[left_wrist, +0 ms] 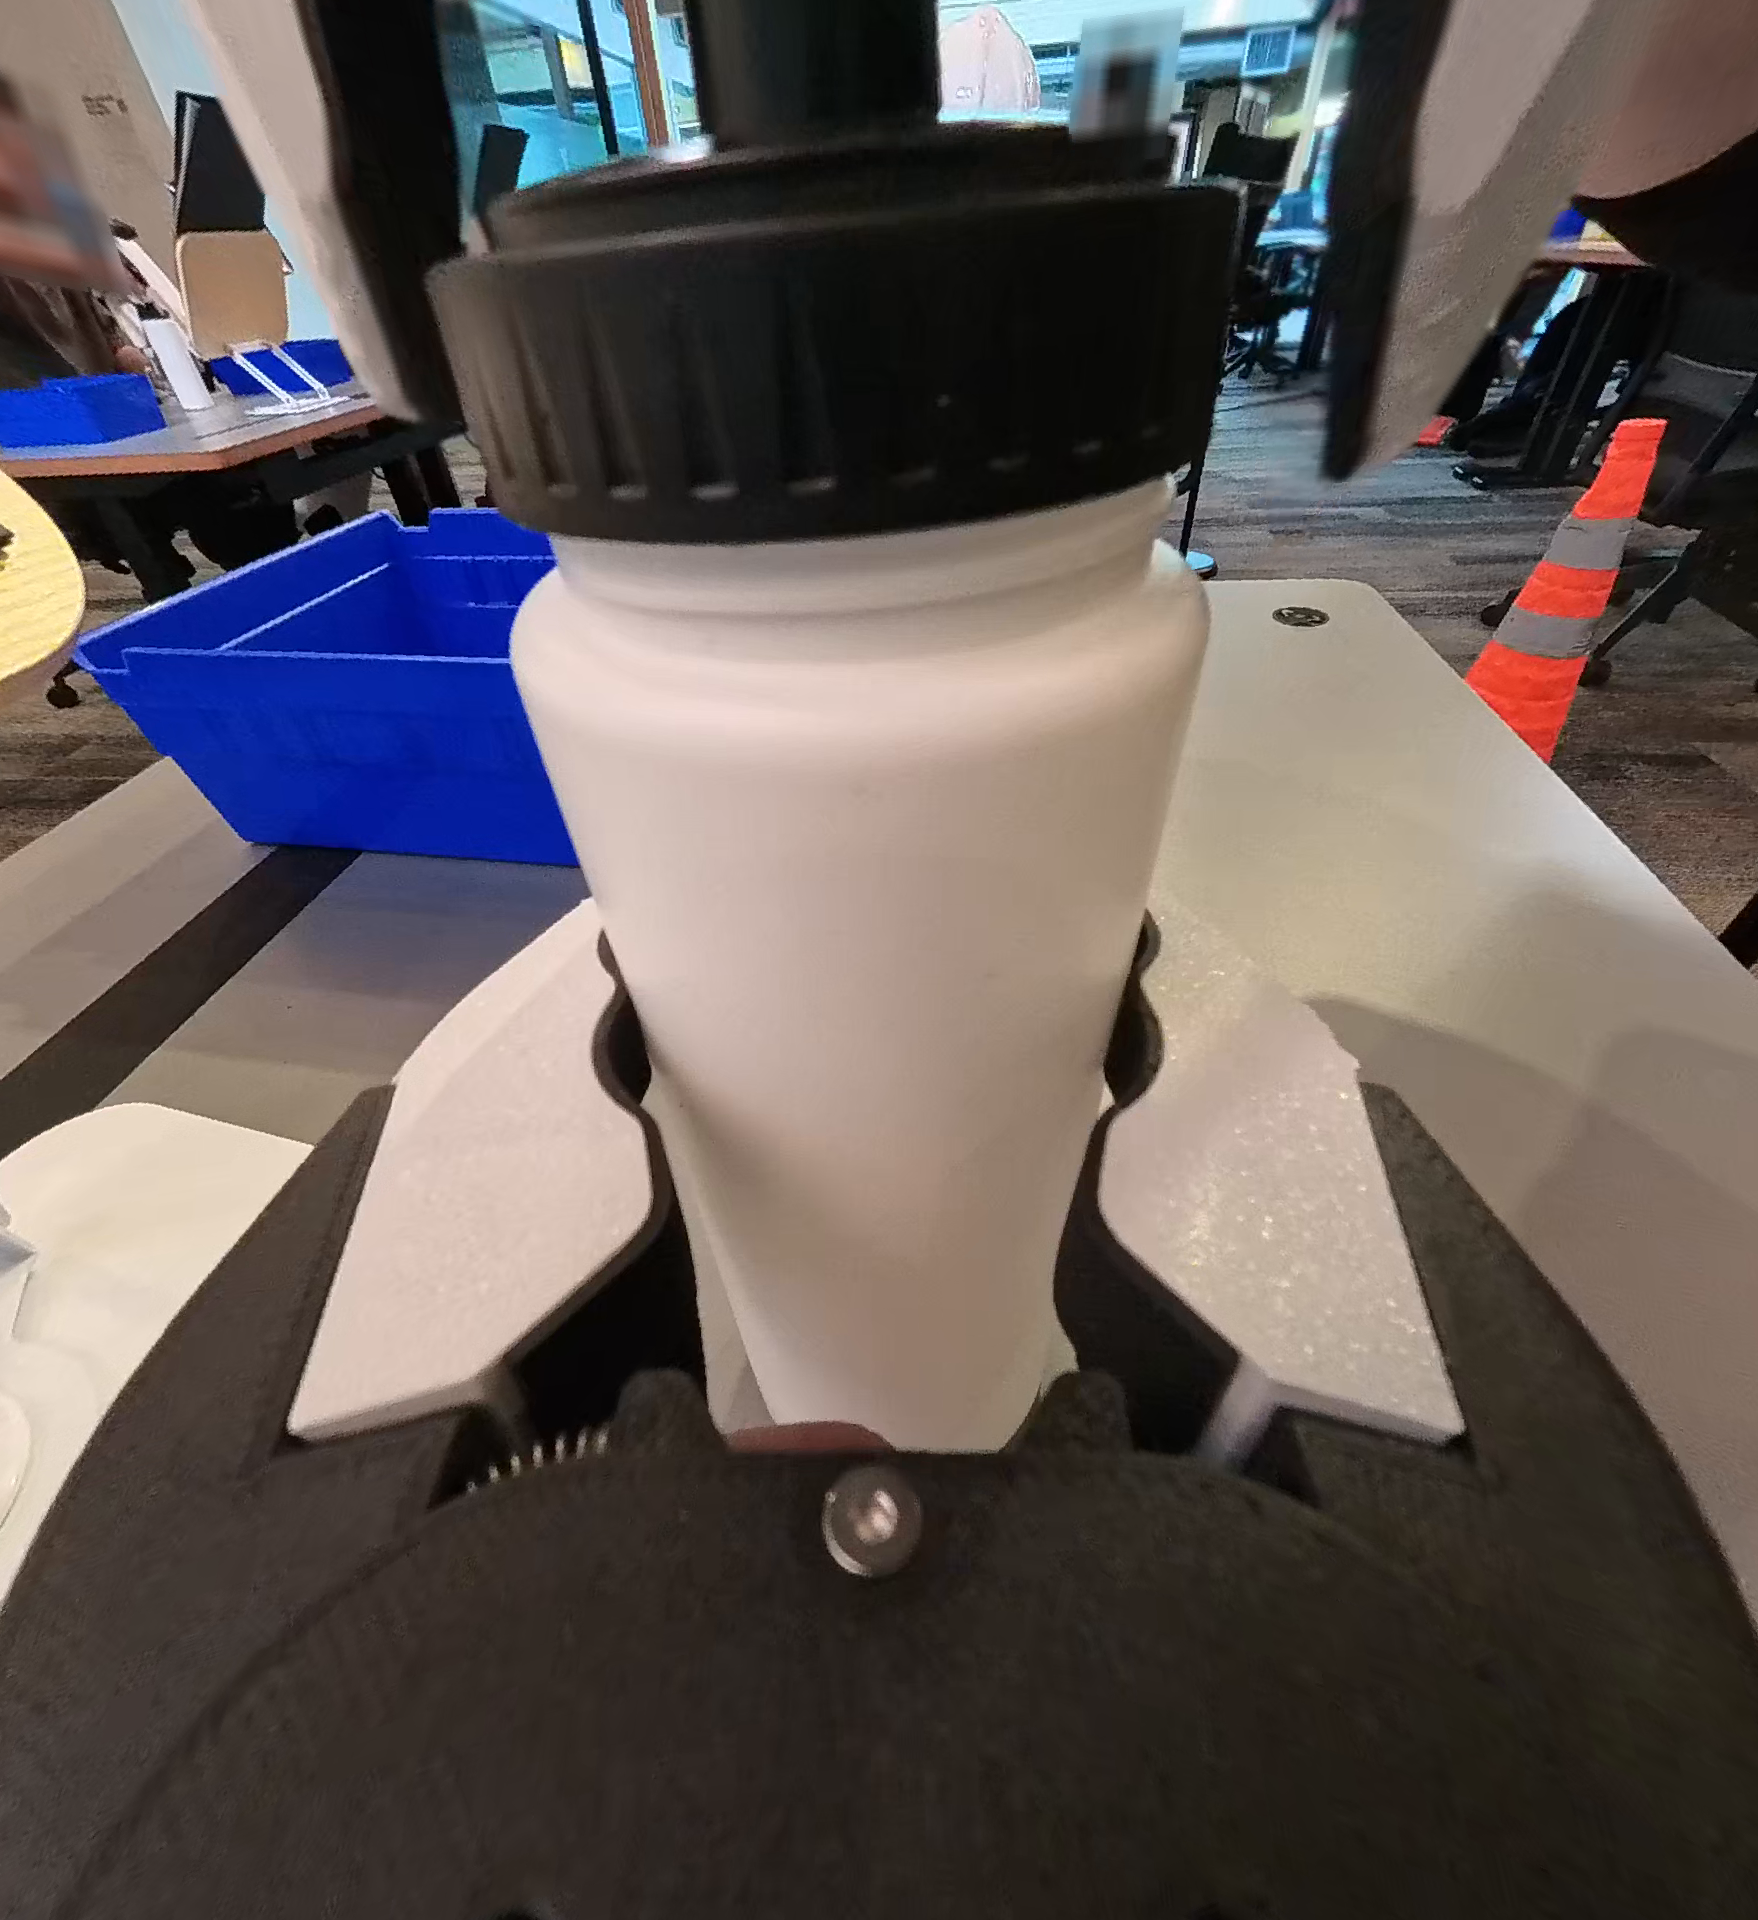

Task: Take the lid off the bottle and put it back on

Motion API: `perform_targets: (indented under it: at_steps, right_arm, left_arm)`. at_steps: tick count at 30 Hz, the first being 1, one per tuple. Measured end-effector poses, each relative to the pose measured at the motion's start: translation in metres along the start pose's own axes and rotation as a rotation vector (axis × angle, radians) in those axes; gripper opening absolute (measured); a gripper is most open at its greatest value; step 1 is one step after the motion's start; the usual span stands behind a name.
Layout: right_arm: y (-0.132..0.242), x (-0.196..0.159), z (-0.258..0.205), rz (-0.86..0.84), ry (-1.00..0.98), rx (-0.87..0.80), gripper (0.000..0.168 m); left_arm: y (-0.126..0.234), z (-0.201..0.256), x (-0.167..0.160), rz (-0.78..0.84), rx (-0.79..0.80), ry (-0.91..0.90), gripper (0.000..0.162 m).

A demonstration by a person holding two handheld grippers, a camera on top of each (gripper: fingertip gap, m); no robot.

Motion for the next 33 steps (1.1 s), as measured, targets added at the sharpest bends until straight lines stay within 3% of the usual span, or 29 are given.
perform_targets:
  at_steps: [4,9,12,21,23,25,33]
  right_arm:
    - [0.0093,0.0015,0.0009,0.036,0.038,0.007,0.094]
    - [0.0065,0.0025,0.0056,0.023,0.074,0.063,0.071]
    - [0.0062,0.0029,0.0068,0.027,0.086,0.066,0.070]
    - [0.0062,0.0028,0.0058,0.032,-0.281,0.016,0.071]
    - [0.0074,0.0035,0.0052,0.021,-0.250,0.033,0.073]
    - [0.0088,0.0053,0.0050,0.046,-0.165,0.051,0.088]
    - [0.0068,0.0076,0.0057,0.002,0.107,0.066,0.070]
  left_arm:
    - [0.0001,-0.0003,-0.0003,0.003,-0.001,0.003,0.087]
    - [-0.0002,0.0002,0.0000,0.000,-0.002,0.000,0.087]
    - [0.0003,-0.0008,-0.0003,0.000,-0.002,0.006,0.087]
    - [0.0002,-0.0011,0.0001,-0.008,0.001,0.010,0.087]
    - [-0.0011,0.0003,0.0007,-0.012,0.000,0.002,0.087]
    - [-0.0013,0.0005,0.0008,-0.013,0.001,0.001,0.087]
    - [-0.0008,-0.0002,0.0003,-0.008,0.000,0.006,0.087]
Point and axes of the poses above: each gripper's, where its closed fingertips meet, y back along the fingers, x out of its top, z = x × y across the jaws, the point moved 10 cm from there along y, back along the fingers, and after that the axes turned 7 degrees about z, right-handed, at the moved point
